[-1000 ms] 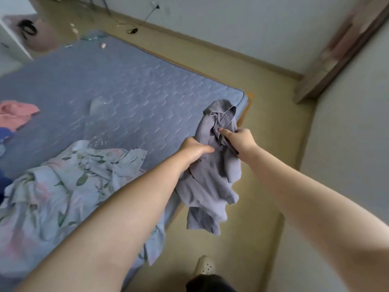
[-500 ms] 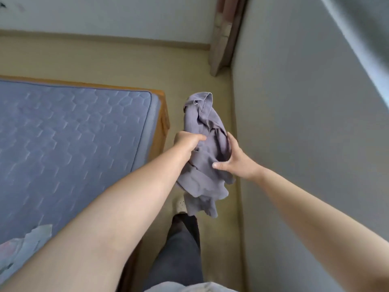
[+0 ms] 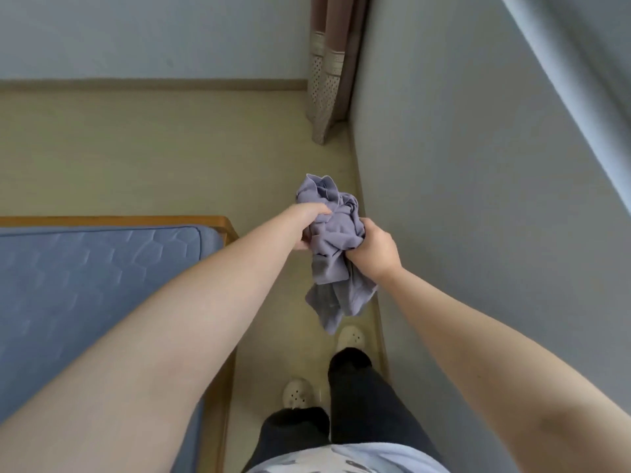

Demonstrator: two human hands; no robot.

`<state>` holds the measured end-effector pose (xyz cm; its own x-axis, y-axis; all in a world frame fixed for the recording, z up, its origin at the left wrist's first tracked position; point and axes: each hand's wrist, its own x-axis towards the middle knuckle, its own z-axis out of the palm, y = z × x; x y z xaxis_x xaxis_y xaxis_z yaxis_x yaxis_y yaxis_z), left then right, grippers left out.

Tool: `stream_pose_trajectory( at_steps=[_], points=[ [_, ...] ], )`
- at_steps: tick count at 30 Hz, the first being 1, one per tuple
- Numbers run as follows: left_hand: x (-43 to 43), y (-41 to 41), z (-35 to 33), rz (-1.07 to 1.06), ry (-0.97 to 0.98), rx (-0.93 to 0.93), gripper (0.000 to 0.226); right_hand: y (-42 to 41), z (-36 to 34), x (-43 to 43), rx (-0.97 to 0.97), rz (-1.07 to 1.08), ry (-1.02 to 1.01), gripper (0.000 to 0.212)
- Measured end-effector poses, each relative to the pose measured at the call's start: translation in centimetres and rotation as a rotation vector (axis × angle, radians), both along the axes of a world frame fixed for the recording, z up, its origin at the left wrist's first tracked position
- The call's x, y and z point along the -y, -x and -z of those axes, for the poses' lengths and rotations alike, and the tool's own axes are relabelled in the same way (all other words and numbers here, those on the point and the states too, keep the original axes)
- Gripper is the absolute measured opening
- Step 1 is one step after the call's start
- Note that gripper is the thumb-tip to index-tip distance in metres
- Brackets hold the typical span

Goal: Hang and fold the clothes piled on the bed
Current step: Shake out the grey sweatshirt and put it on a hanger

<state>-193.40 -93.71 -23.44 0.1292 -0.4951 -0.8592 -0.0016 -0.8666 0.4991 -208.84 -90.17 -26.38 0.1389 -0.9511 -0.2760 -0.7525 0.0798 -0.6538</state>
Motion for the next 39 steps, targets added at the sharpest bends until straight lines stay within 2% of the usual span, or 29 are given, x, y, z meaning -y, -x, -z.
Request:
stream_pose_trajectory(
  at_steps=[2, 3, 5, 6, 9, 11, 15, 19, 23, 26, 31, 36, 39],
  points=[
    [4.4, -2.1, 1.1, 0.169, 0.145, 0.311, 0.073, -0.8, 0.7, 5.5, -0.081, -0.039, 0.002, 0.022],
    [6.4, -3.3, 1.5, 0.296, 0.272, 0.431, 0.086, -1.2, 1.0, 8.3, -0.117, -0.069, 0.003, 0.018],
    [10.5, -5.4, 1.9, 0.601, 0.499, 0.514, 0.097, -2.2, 1.6, 14.2, -0.183, -0.153, 0.007, 0.020],
    [12.7, -6.2, 2.2, 0.748, 0.541, 0.517, 0.101, -2.8, 1.9, 17.2, -0.212, -0.199, 0.010, 0.024],
    [19.1, -8.0, 3.3, 1.045, 0.512, 0.577, 0.114, -5.3, 2.3, 25.3, -0.257, -0.333, 0.013, 0.022],
    [22.9, -9.2, 4.0, 1.120, 0.506, 0.673, 0.119, -7.6, 2.2, 30.2, -0.282, -0.428, 0.028, 0.018],
    [27.5, -13.0, 5.1, 0.928, 0.601, 0.816, 0.109, -12.8, 1.4, 37.3, -0.342, -0.622, 0.112, 0.015],
    [31.0, -18.8, 6.8, 0.764, 0.649, 1.003, 0.069, -20.0, 1.8, 43.0, -0.441, -0.851, 0.227, 0.010],
    [35.4, -27.0, 8.3, 0.645, 0.619, 1.094, 0.032, -29.3, 4.2, 48.5, -0.384, -0.964, 0.194, 0.025],
    [38.5, -34.3, 8.9, 0.492, 0.561, 1.077, 0.025, -37.5, 4.5, 52.5, -0.363, -1.001, 0.165, 0.034],
    [40.6, -45.9, 7.5, 0.302, 0.466, 1.050, 0.025, -49.2, 2.7, 57.0, -0.220, -1.142, 0.155, 0.062],
    [40.0, -57.2, 6.4, 0.055, 0.322, 0.925, 0.036, -60.9, 2.8, 60.3, -0.199, -1.312, 0.115, 0.034],
    [39.7, -63.8, 6.9, -0.060, 0.276, 0.904, 0.025, -69.6, 4.1, 61.2, -0.149, -1.368, 0.143, 0.015]
  ],
)
